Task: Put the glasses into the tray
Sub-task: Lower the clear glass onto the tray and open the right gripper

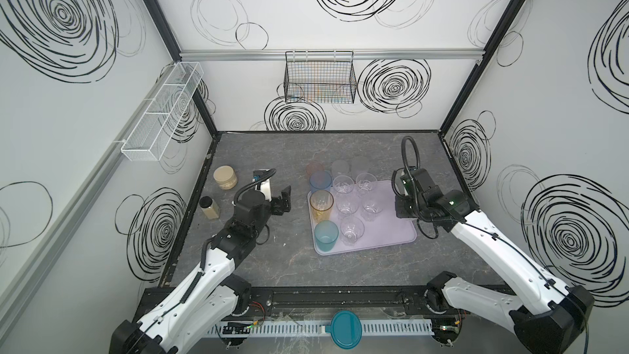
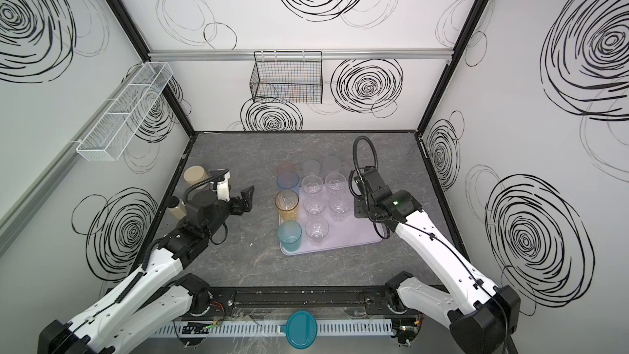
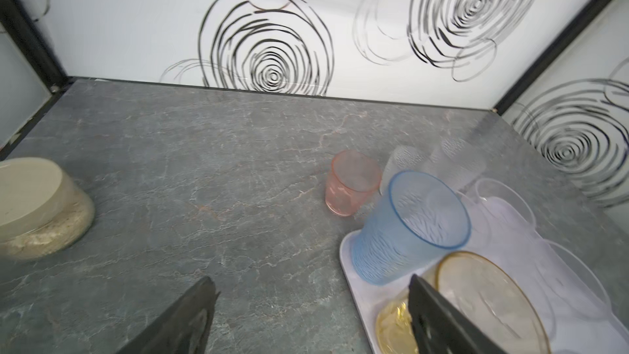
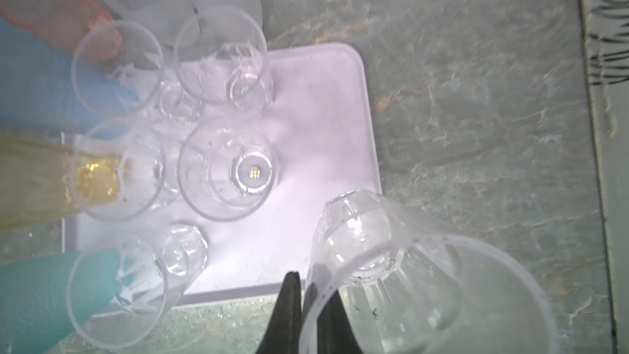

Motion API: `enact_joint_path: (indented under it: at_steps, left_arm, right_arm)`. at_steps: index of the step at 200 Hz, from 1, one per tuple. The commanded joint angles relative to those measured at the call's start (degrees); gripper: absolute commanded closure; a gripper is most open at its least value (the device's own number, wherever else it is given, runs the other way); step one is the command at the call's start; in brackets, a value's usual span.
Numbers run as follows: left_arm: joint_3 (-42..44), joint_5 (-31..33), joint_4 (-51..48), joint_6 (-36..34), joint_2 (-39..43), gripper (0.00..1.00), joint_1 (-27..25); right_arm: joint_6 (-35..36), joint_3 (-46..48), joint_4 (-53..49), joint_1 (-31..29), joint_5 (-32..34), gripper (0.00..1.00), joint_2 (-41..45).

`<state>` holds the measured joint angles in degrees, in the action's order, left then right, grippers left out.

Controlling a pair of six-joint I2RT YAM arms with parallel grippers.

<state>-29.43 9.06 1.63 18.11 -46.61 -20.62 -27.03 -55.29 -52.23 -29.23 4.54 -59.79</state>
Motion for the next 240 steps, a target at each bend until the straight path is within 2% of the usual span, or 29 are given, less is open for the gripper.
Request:
enact_joint_path:
  at_steps: [1, 57, 90, 171, 184, 240]
  left_arm:
    - [1.7, -1.7, 5.2, 3.0, -0.9, 0.09, 1.0]
    - [1.8, -0.3, 4.4, 2.3, -3.6, 0.10, 1.1]
    - [1.8, -1.0, 4.4, 2.5, -4.1, 0.10, 1.4]
    - [1.4, -1.1, 3.9, 2.6, -4.7, 0.11, 1.5]
    - [1.5, -1.0, 3.7, 2.6, -4.5, 0.11, 1.4]
    - [1.6, -0.5, 3.6, 2.6, -4.0, 0.11, 1.1]
  right_arm:
    - [-2.9, 3.7, 2.7, -2.3, -5.6, 0.98, 2.3]
    - [-7.5, 9.6, 11.8, -13.2, -4.5, 0.98, -3.5]
    - [-7.5, 8.7, 11.9, -14.8, -4.6, 0.98, -9.9]
    - [-6.8, 9.3, 16.1, -16.2, -4.9, 0.96, -13.9]
    - [-7.0, 9.3, 16.3, -16.6, -4.6, 0.93, -14.1]
    - [-6.8, 3.3, 10.9, -16.7, -3.4, 0.68, -12.8]
